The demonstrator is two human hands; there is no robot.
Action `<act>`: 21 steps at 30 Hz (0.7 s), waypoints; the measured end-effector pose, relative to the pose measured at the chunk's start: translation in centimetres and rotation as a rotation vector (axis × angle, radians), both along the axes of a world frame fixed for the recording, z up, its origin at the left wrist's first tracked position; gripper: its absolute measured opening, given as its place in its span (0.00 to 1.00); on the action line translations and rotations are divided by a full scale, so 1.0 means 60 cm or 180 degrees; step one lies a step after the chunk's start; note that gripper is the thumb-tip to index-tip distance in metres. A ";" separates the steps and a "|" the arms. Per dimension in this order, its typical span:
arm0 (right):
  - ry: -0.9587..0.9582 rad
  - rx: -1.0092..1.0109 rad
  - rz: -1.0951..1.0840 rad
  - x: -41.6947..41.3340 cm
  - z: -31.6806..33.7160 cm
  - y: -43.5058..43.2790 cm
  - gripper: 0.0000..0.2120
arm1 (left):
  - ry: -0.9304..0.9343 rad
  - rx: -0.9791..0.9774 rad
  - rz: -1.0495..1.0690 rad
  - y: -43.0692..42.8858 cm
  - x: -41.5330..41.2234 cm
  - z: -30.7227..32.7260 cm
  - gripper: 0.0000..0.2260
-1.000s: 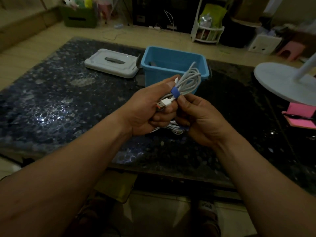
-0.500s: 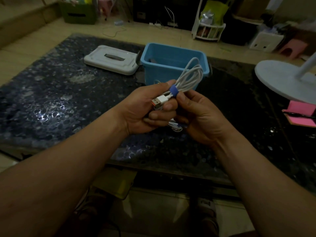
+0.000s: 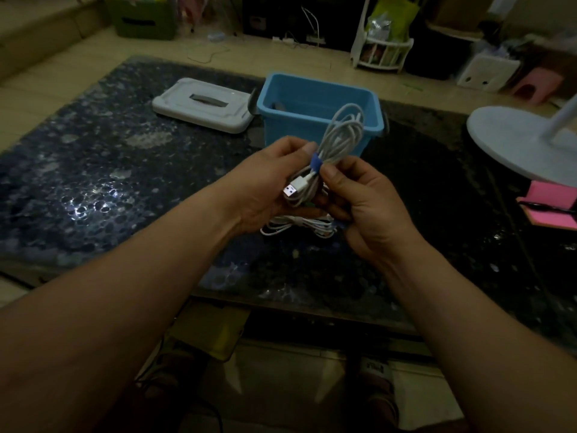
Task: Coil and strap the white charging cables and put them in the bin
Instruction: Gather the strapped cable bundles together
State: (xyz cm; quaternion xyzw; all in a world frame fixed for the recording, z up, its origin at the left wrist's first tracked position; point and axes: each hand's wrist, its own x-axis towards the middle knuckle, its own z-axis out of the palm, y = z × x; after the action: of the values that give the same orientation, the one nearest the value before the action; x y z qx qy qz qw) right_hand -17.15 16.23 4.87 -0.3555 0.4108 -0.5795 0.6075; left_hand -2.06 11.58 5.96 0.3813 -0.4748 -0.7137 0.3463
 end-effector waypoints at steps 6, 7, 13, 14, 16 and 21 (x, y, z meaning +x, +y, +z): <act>0.0128 -0.0012 -0.0284 0.012 -0.009 -0.008 0.04 | -0.1208 -0.1613 0.0514 0.006 -0.007 -0.013 0.09; 0.0044 0.0027 -0.0313 0.015 -0.009 -0.008 0.05 | -0.1385 -0.1814 0.0514 0.012 -0.009 -0.013 0.09; 0.0250 0.0533 -0.0392 0.005 -0.033 -0.018 0.13 | -0.2461 -0.2670 -0.0135 0.018 -0.006 -0.031 0.14; 0.0258 0.0612 -0.0370 0.001 -0.036 -0.019 0.13 | -0.2566 -0.2780 -0.0189 0.016 -0.005 -0.035 0.14; 0.0316 0.0737 -0.0311 -0.004 -0.042 -0.022 0.08 | -0.2668 -0.2947 -0.0170 0.015 -0.005 -0.041 0.11; 0.0374 0.0562 -0.0232 -0.015 -0.038 -0.020 0.08 | -0.2662 -0.2760 0.0120 0.005 -0.005 -0.040 0.09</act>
State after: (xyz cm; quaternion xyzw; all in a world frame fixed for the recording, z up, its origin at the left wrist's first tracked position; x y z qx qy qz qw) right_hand -18.04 15.02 2.60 -0.3188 0.5077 -0.5409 0.5899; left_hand -2.38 11.86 3.54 0.4620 -0.8116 -0.2383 0.2666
